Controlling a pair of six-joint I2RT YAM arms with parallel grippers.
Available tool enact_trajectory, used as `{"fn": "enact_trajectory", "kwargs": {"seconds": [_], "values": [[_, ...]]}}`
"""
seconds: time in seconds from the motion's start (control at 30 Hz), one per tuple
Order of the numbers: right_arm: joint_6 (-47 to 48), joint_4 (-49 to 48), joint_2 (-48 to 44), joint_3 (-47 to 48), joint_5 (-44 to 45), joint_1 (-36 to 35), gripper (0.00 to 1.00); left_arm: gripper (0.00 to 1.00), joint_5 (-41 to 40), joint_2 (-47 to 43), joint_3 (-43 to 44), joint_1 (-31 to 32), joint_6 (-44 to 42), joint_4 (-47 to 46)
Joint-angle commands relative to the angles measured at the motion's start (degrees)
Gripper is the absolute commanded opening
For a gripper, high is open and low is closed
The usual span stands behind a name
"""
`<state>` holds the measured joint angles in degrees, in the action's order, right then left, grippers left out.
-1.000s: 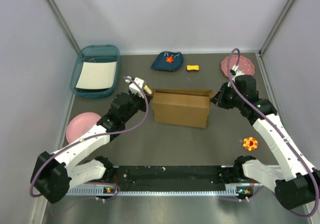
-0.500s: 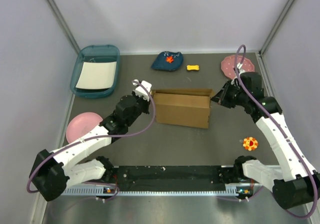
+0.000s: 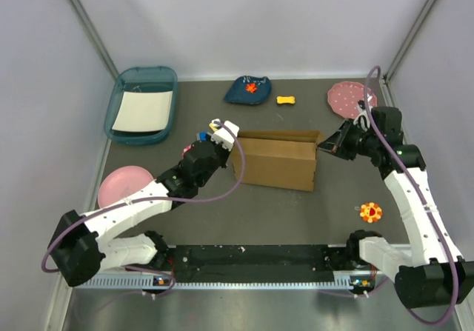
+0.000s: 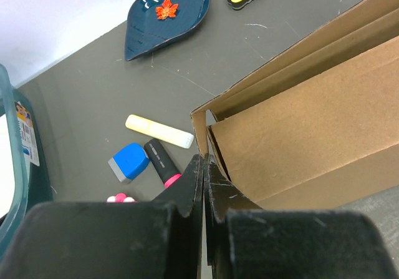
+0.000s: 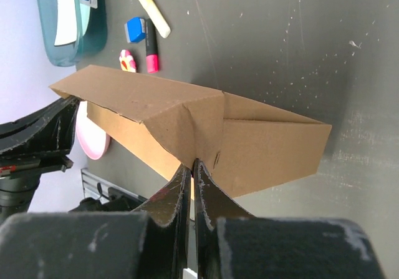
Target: Fold the paper box
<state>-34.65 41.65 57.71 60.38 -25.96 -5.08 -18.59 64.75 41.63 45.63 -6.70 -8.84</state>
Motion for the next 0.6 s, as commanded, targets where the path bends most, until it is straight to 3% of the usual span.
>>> {"fn": "enact_trajectory", "kwargs": {"seconds": [0.0, 0.57], "values": [[-2.00, -2.89, -1.90, -0.26, -4.36, 2.00, 0.00, 0.00, -3.38, 1.43, 2.23, 1.22, -3.14, 2.43], [-3.31, -4.29, -2.52, -5.97, -7.62, 7.63, 0.00, 0.00, -8.39, 1.87, 2.58, 2.19, -5.61, 2.43]]}}
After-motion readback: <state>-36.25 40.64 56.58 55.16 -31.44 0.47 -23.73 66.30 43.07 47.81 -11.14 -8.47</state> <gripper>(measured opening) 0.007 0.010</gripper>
